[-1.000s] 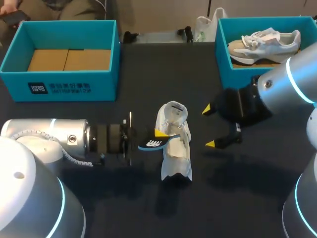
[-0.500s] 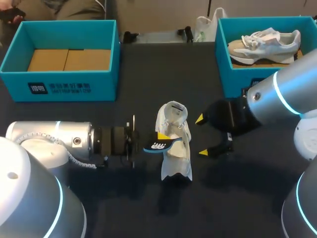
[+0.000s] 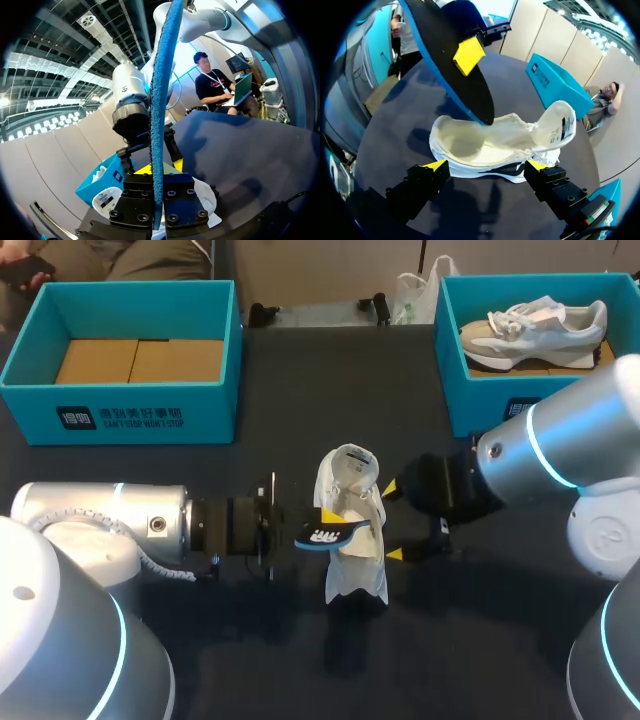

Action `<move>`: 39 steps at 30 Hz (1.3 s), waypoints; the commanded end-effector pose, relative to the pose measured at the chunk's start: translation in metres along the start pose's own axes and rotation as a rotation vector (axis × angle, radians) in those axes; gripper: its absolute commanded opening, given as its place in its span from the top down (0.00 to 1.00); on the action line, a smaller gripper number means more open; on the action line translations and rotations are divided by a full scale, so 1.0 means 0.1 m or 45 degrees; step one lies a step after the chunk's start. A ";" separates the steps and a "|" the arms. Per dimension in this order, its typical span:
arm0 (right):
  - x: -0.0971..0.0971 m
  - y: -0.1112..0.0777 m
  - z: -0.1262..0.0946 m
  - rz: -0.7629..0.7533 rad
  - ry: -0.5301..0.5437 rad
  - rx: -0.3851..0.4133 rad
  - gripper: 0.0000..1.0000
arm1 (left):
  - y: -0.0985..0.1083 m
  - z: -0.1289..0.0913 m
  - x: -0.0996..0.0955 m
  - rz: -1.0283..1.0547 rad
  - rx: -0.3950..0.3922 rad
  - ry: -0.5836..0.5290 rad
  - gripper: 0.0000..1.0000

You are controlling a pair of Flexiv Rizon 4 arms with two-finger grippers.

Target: Take the shoe out of the shoebox, open the shoe tongue, remove and reinsert the insole, then place the shoe into the shoebox

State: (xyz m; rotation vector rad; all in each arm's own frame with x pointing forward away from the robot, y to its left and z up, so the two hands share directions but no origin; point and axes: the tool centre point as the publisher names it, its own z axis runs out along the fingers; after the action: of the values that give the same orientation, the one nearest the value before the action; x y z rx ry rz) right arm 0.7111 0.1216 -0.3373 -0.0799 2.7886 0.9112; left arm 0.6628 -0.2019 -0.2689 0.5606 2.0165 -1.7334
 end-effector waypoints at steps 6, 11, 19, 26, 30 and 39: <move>-0.01 0.01 0.07 0.008 -0.013 0.019 0.00 | 0.05 0.12 0.04 -0.032 -0.018 0.028 1.00; -0.01 0.01 0.07 0.008 -0.013 0.019 0.00 | 0.08 0.20 0.08 -0.037 -0.019 0.044 1.00; -0.01 0.01 0.07 0.008 -0.013 0.019 0.00 | 0.21 0.24 0.08 -0.037 -0.027 0.043 1.00; -0.01 0.01 0.07 0.008 -0.013 0.019 0.00 | 0.36 0.26 0.09 -0.044 -0.055 0.040 1.00; -0.01 0.01 0.07 0.008 -0.013 0.019 0.00 | 0.36 0.28 0.11 -0.069 -0.048 0.039 1.00; -0.01 0.01 0.07 0.008 -0.013 0.019 0.00 | 0.27 0.29 0.12 -0.114 -0.064 0.020 1.00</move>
State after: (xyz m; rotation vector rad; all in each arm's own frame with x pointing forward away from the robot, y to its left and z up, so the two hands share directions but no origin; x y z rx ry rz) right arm 0.7145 0.1264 -0.3412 -0.0662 2.7899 0.8923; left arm 0.6724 -0.2252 -0.3045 0.4911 2.1114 -1.7385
